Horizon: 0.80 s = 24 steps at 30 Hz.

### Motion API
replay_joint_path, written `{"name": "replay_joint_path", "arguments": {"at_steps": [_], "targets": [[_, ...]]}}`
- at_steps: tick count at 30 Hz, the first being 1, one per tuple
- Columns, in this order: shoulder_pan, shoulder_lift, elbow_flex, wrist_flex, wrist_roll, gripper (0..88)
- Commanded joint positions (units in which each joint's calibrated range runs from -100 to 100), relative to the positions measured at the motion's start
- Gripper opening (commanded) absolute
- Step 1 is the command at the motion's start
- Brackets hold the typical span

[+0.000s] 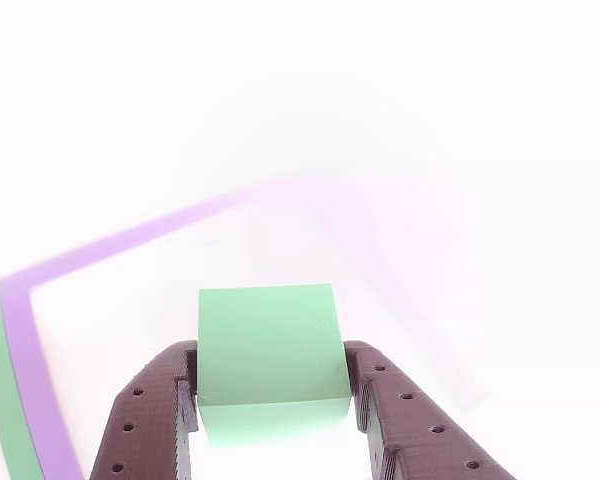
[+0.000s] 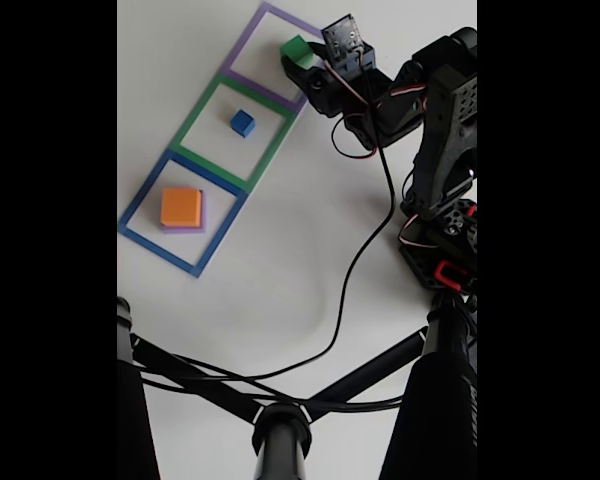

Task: Tower of hanoi

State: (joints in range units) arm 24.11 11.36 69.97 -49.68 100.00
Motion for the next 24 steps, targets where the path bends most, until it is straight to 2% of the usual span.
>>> {"name": "replay_joint_path", "arguments": {"at_steps": [1,6,13,19,24], "targets": [[-0.9,-18.7,0.8,16.0,0.0,7.4],[-0.2,-35.8,-1.5,38.3,0.0,6.3],[-2.1,-56.3,-18.2,80.4,0.0,6.0],[-6.0,-59.3,-42.8,111.7,0.0,6.0],[-9.2,-59.1,-55.4,126.6,0.0,5.8]]}}
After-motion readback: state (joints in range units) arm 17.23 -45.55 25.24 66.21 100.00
